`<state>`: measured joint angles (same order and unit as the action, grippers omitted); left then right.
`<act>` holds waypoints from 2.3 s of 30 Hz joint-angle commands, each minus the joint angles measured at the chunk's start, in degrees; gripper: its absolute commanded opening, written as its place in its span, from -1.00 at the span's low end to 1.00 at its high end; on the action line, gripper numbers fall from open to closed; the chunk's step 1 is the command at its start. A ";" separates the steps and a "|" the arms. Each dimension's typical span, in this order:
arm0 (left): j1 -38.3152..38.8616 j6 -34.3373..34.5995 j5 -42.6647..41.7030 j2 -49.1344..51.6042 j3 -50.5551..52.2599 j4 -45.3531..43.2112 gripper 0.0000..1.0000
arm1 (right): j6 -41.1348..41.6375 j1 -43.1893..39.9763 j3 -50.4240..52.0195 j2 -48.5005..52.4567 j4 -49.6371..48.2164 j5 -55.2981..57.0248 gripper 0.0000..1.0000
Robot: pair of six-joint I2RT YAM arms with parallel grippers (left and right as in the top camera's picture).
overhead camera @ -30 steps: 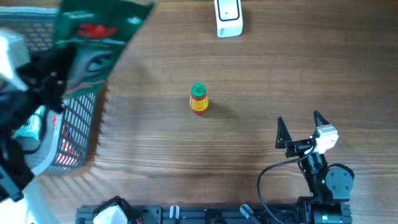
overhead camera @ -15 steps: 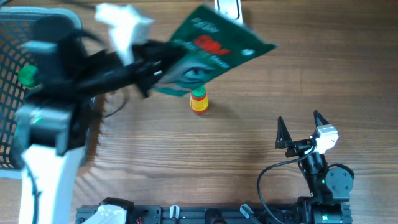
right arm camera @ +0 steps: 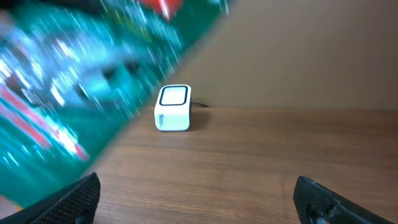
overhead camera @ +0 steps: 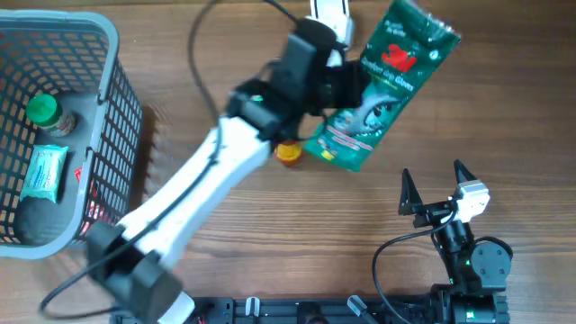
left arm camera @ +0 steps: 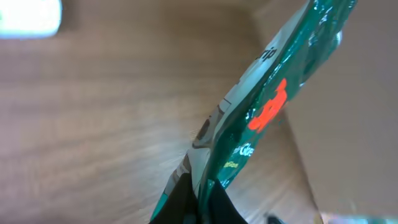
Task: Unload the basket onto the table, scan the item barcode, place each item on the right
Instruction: 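Carry the gloves pack out and drop it on the table, then reach the left gripper into the basket and grasp the red Nescafé stick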
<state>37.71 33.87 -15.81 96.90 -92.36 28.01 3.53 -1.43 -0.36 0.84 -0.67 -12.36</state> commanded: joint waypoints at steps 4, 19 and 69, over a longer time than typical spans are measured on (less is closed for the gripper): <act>5.05 13.33 9.29 12.96 0.13 0.87 -0.92 | -0.52 0.31 0.07 -0.57 -0.20 0.74 1.00; 11.32 12.87 25.73 18.08 0.22 12.61 -0.05 | -0.55 0.31 0.07 -0.57 -0.20 0.72 0.99; -75.63 -11.19 20.24 -14.38 -8.37 48.06 0.89 | -0.52 0.31 0.07 -0.57 -0.20 0.74 0.99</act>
<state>-32.56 23.14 12.34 75.37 -100.88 72.71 3.53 -1.43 -0.36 0.84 -0.69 -12.36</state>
